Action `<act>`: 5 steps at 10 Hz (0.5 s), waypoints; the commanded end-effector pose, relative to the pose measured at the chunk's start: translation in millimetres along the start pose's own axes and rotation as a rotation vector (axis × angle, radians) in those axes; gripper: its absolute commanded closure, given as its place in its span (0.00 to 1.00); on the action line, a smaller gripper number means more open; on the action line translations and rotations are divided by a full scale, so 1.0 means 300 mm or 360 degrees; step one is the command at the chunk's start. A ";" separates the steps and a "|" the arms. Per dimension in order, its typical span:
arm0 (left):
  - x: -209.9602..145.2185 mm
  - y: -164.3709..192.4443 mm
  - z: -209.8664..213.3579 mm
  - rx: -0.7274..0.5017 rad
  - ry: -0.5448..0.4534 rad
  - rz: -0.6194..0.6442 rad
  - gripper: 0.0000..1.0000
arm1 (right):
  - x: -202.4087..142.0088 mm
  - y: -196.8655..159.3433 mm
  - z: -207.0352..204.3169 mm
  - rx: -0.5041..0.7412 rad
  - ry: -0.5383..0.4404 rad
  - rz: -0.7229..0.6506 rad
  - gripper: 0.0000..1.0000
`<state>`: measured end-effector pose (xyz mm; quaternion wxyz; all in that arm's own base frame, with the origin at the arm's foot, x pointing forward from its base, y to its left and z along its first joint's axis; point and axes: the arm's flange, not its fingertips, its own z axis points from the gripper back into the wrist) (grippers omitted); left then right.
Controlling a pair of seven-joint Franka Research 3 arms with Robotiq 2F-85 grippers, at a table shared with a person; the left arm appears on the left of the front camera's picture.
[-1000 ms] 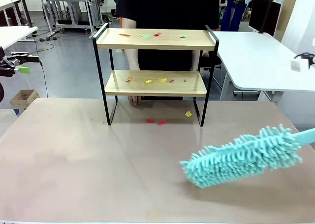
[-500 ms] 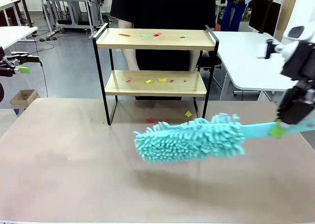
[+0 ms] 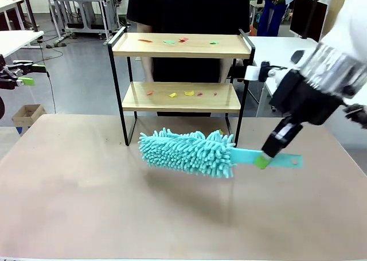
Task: Clean the shelf.
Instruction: Clean the specific section of the Shelf indicated by the human with the Duster.
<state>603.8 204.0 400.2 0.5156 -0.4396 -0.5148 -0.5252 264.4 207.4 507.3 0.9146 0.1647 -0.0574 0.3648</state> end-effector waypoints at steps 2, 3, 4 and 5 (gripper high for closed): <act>0.005 -0.003 -0.001 -0.0004 -0.0005 -0.0024 0.00 | 0.076 0.020 -0.072 0.0031 -0.0028 -0.0115 0.87; 0.005 -0.003 -0.001 -0.0004 -0.0005 -0.0024 0.00 | 0.026 0.012 -0.035 -0.0024 -0.0013 -0.0065 0.87; 0.005 -0.003 -0.001 -0.0004 -0.0005 -0.0024 0.00 | 0.026 0.012 -0.035 -0.0024 -0.0013 -0.0065 0.87; 0.005 -0.003 -0.001 -0.0004 -0.0005 -0.0024 0.00 | 0.026 0.012 -0.035 -0.0024 -0.0013 -0.0065 0.87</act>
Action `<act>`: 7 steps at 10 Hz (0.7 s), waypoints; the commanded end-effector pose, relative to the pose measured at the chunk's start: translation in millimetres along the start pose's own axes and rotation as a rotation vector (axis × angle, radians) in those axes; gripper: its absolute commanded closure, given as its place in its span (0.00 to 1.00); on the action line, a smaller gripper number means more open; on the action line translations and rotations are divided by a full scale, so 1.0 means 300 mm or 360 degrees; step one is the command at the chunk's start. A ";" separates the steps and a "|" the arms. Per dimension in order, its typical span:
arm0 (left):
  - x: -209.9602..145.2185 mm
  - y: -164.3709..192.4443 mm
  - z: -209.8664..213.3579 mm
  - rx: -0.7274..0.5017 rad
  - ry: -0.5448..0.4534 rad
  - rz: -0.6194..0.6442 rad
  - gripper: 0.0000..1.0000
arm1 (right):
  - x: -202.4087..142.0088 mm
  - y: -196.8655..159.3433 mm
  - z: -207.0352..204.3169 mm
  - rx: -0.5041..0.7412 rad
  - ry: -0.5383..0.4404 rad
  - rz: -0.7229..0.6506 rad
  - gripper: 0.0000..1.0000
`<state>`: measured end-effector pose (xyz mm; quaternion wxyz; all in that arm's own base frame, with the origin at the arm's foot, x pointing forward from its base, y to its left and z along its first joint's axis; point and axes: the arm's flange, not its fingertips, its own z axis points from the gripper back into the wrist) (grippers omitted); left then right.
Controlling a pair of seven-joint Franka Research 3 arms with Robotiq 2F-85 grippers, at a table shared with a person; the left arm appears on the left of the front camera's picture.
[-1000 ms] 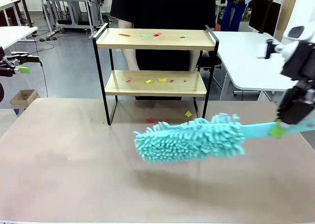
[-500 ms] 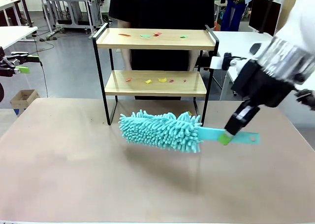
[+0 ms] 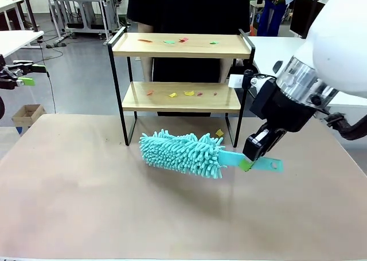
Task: Clean the shelf.
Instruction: Clean the specific section of the Shelf indicated by the human with the Duster.
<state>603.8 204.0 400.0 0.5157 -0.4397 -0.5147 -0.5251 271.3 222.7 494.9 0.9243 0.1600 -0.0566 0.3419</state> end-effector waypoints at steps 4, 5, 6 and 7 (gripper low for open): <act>0.006 -0.003 -0.001 -0.0004 -0.0004 -0.0025 0.00 | 0.094 0.083 -0.056 -0.0075 -0.0128 -0.0133 0.87; 0.006 -0.003 -0.001 -0.0004 -0.0004 -0.0025 0.00 | 0.137 0.108 -0.088 -0.0103 -0.0140 -0.0191 0.87; 0.006 -0.003 -0.001 -0.0004 -0.0004 -0.0025 0.00 | 0.180 0.131 -0.119 -0.0130 -0.0174 -0.0245 0.87; 0.006 -0.003 -0.001 -0.0004 -0.0004 -0.0025 0.00 | 0.215 0.153 -0.141 -0.0153 -0.0183 -0.0299 0.87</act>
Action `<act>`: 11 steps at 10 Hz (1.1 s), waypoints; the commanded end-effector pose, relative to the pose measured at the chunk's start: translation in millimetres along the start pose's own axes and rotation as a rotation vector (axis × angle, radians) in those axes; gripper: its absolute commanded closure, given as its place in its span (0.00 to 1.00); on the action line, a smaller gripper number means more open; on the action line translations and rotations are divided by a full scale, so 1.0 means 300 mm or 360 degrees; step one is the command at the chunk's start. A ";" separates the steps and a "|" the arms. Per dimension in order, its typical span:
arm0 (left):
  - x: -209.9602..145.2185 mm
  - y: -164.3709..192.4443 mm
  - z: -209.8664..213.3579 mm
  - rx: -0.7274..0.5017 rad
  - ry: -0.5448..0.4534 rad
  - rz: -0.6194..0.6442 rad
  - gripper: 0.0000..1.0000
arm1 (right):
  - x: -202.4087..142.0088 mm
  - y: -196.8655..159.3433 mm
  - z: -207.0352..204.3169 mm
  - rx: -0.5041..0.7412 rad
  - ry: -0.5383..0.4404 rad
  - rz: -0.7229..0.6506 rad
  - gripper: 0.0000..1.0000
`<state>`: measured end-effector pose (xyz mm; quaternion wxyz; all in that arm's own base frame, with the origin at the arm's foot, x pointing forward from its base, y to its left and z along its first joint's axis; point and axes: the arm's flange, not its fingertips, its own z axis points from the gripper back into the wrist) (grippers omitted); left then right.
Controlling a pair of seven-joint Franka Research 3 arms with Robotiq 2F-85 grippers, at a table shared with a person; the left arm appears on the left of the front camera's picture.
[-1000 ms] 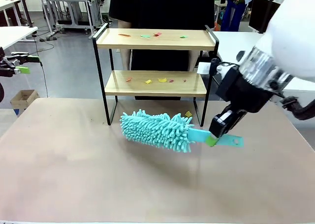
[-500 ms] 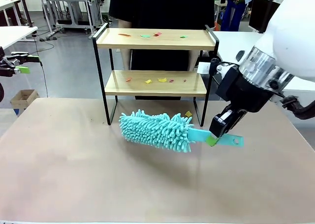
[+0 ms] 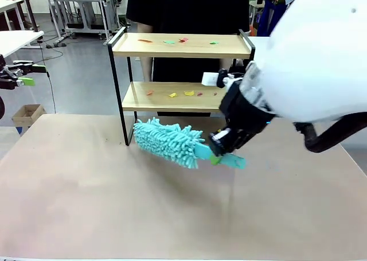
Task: Clean the shelf.
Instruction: Clean the specific section of the Shelf indicated by the human with the Duster.
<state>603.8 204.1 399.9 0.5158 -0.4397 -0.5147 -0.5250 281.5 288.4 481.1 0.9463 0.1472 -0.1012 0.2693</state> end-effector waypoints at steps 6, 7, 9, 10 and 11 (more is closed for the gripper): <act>0.006 -0.003 -0.001 -0.0004 -0.0004 -0.0025 0.00 | 0.286 0.227 -0.213 -0.0333 -0.0135 -0.0459 0.87; 0.006 -0.003 -0.001 -0.0004 -0.0004 -0.0025 0.00 | 0.324 0.254 -0.257 -0.0393 -0.0147 -0.0505 0.87; 0.006 -0.003 -0.001 -0.0004 -0.0004 -0.0025 0.00 | 0.382 0.297 -0.320 -0.0495 -0.0222 -0.0540 0.87; 0.006 -0.003 -0.001 -0.0004 -0.0004 -0.0025 0.00 | 0.408 0.313 -0.348 -0.0491 -0.0258 -0.0554 0.87; 0.006 -0.003 -0.001 -0.0004 -0.0004 -0.0025 0.00 | 0.432 0.324 -0.377 -0.0501 -0.0261 -0.0559 0.87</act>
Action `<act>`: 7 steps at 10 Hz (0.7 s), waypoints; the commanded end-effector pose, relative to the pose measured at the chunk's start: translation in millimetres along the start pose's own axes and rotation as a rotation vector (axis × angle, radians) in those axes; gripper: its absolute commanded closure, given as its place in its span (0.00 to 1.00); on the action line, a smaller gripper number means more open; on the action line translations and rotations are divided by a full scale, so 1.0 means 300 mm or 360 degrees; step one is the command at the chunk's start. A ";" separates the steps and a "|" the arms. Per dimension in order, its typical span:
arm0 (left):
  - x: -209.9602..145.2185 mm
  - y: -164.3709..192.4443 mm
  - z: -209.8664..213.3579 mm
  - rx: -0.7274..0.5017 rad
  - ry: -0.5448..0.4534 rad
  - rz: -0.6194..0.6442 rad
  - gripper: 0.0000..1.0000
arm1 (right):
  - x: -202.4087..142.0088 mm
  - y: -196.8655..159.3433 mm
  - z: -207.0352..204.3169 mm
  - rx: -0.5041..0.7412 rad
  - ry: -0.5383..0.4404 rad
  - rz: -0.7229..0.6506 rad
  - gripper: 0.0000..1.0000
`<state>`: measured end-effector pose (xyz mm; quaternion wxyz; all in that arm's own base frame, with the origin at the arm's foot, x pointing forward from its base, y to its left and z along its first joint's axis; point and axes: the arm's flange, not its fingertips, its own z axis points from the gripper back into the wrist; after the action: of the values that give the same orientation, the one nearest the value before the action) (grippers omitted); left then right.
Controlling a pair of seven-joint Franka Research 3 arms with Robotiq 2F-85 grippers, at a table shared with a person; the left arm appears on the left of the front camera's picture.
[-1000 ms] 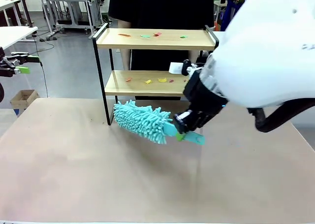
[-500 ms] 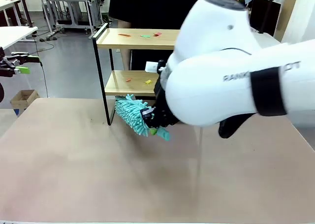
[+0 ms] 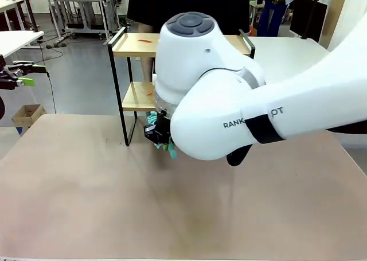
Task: Clean the shelf.
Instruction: Clean the specific section of the Shelf indicated by the human with the Duster.
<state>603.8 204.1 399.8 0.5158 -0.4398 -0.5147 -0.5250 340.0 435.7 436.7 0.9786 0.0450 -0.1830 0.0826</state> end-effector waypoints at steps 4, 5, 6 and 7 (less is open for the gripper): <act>0.007 -0.003 -0.001 -0.0004 -0.0004 -0.0025 0.00 | 0.000 0.000 0.000 0.0000 0.0000 0.0000 0.87; 0.007 -0.003 -0.001 -0.0004 -0.0004 -0.0025 0.00 | 0.000 0.000 0.000 0.0000 0.0000 0.0000 0.87; 0.007 -0.003 -0.001 -0.0004 -0.0004 -0.0025 0.00 | 0.013 0.022 -0.026 0.0005 0.0011 0.0002 0.87; 0.007 -0.003 -0.001 -0.0004 -0.0004 -0.0025 0.00 | 0.030 0.091 -0.074 -0.0059 0.0019 -0.0150 0.87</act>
<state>603.8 204.2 399.9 0.5158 -0.4397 -0.5147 -0.5250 345.6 443.6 427.4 0.9809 0.0429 -0.1758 0.0711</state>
